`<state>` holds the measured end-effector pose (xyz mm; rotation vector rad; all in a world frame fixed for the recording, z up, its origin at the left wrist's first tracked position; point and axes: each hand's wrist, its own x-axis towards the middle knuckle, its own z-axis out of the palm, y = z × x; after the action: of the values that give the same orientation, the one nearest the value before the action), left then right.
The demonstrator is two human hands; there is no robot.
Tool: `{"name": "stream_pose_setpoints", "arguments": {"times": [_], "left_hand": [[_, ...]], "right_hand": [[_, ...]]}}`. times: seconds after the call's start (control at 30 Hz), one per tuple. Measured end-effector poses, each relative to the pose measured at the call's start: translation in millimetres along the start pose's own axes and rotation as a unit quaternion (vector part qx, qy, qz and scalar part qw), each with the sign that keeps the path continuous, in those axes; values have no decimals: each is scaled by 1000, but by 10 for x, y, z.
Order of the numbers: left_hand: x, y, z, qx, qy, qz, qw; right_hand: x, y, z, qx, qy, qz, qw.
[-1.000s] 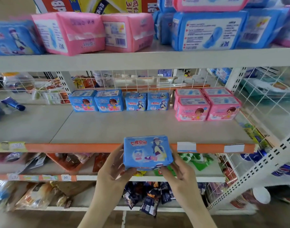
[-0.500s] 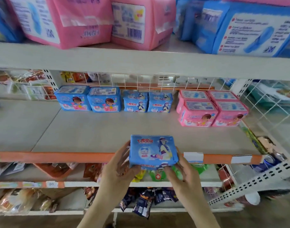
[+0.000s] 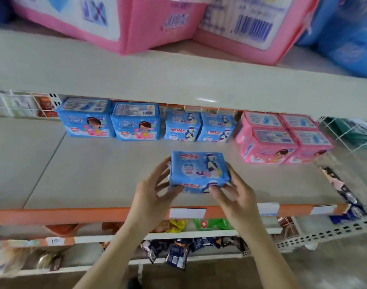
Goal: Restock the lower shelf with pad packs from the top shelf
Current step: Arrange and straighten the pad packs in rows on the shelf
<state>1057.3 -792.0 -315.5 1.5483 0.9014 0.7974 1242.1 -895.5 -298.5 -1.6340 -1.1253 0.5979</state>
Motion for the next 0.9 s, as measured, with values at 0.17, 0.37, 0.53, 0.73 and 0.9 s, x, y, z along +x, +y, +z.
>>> {"name": "stream_pose_setpoints", "arguments": {"times": [0.17, 0.37, 0.53, 0.73, 0.9], "left_hand": [[232, -3, 186, 5, -1, 24, 1000], [591, 17, 611, 60, -14, 19, 998], [916, -52, 891, 98, 0, 1, 995], [1174, -124, 1104, 112, 19, 0, 993], [1357, -128, 1156, 138, 1, -29, 990]], "right_hand": [[217, 134, -136, -2, 9, -3, 1000], [594, 465, -543, -66, -13, -9, 998], [936, 737, -717, -74, -31, -11, 997], [1244, 1059, -653, -62, -5, -17, 998], [1338, 1188, -556, -17, 25, -5, 1000]]}}
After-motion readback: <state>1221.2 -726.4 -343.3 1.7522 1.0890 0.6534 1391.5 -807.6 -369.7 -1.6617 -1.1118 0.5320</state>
